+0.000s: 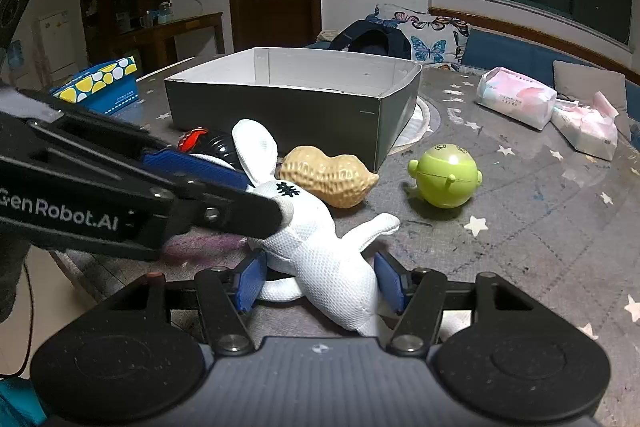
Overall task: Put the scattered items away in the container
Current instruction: 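Grasp the white plush rabbit with both tools and lift it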
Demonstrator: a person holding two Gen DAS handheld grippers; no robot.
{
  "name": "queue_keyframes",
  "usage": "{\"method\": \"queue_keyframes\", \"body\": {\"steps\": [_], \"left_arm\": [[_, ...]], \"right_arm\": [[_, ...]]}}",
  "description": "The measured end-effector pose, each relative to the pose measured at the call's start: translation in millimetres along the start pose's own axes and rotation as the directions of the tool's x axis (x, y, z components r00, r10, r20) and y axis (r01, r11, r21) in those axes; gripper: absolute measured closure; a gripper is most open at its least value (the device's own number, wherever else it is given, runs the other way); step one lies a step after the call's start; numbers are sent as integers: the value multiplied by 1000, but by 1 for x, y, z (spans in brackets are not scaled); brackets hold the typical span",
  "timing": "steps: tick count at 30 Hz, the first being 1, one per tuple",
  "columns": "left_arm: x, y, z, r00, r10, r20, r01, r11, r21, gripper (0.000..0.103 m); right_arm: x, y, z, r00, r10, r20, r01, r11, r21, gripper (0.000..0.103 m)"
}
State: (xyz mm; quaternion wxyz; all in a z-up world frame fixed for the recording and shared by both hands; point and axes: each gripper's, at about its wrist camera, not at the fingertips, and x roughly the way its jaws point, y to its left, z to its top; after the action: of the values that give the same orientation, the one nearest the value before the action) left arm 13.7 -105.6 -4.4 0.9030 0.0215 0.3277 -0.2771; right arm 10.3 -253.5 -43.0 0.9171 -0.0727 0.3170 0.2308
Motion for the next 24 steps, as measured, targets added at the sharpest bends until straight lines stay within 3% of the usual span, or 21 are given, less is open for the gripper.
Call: {"method": "queue_keyframes", "body": {"steps": [9,16,24], "left_arm": [[16,-4,6,1000,13,5,-14,997,73,89],[14,2,7,1000,-16,18,15,999,47,90],[-6,0,15,996,-47,70,45,998,33,90]], "right_arm": [[1,-4,-2,1000,6,0,-6,1000,2,49],[-2,-7,-2,1000,3,5,-3,1000,9,63],[-24,-5,5,999,-7,48,7,1000,1,66]]}}
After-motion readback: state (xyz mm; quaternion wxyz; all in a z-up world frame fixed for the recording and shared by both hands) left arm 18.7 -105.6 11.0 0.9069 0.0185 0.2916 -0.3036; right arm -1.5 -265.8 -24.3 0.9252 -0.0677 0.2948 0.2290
